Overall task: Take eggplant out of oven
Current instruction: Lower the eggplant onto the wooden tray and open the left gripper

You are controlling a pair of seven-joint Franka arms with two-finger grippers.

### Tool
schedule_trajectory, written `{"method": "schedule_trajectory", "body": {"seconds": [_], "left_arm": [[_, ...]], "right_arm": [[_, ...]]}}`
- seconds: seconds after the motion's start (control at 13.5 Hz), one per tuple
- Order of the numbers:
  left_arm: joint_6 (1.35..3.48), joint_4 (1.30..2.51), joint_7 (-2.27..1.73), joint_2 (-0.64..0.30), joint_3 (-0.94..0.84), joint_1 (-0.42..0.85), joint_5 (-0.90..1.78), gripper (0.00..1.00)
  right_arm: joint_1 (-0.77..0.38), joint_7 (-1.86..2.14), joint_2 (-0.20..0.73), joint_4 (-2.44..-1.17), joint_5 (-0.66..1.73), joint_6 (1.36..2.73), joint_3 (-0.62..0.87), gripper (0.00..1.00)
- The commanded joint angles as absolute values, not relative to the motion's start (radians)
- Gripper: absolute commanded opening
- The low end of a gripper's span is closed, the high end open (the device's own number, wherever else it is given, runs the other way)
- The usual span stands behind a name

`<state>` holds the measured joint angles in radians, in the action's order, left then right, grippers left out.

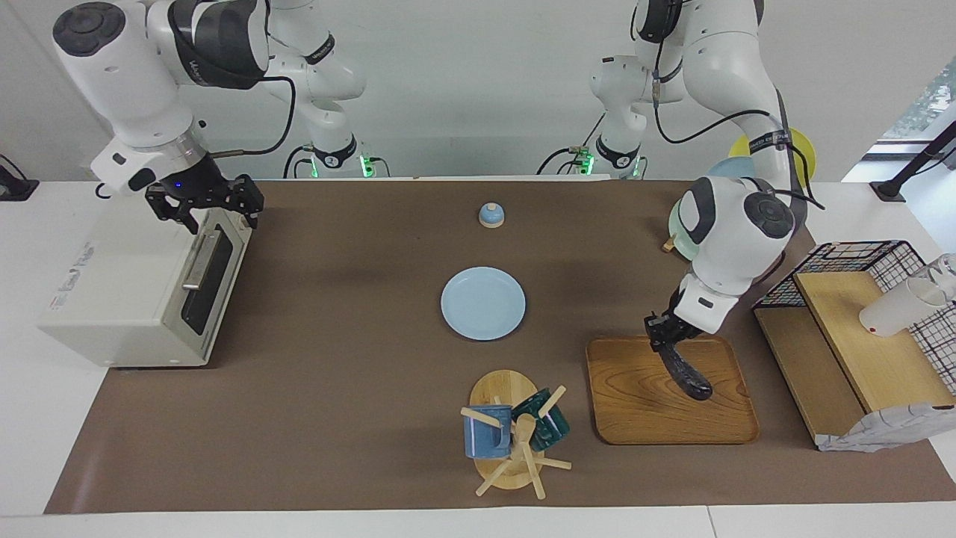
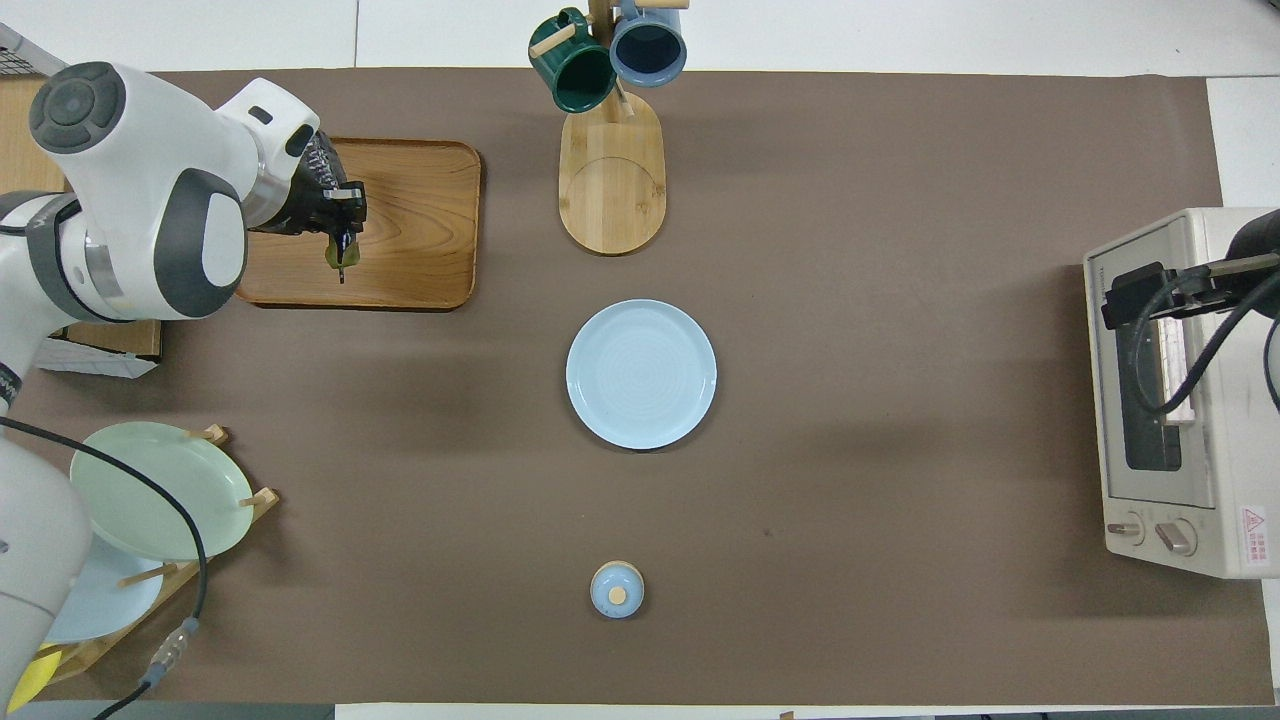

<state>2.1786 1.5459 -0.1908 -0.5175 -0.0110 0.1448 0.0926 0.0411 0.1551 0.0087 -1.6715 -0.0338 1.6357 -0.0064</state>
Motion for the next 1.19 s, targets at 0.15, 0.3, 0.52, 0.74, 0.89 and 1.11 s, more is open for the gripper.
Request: {"method": "schedule_trajectory", "body": {"seconds": [0.15,0.3,0.52,0.74,0.89,1.11], "left_arm": [[2.267,1.483,-0.134,-0.614,-0.021,0.130,0.035,0.00],[2.261,1.491,-0.118,-0.608,-0.020,0.137,0.035,0.00],[2.241,1.539,-0.071,-0.584,-0.021,0.129,0.035,0.10],[2.169,1.549,-0.043,-0.568,-0.020,0.133,0.037,0.09],[2.164,1.562,-0.040,-0.563,-0.020,0.135,0.035,0.58],[2.145,1.559,-0.006,-0.525,-0.020,0.117,0.035,1.00]], "right_arm": [[0.040,0.100,0.006,-1.663,-0.014,1.626,-0.011,1.00],[0.034,0.098,0.005,-1.658,-0.014,1.625,-0.009,1.00],[0.037,0.087,0.005,-1.658,-0.011,1.626,-0.009,1.00],[0.037,0.086,0.003,-1.658,-0.009,1.628,-0.009,1.00],[0.037,0.086,0.003,-1.658,-0.009,1.628,-0.009,1.00],[0.037,0.087,0.003,-1.660,-0.009,1.628,-0.009,1.00]]}}
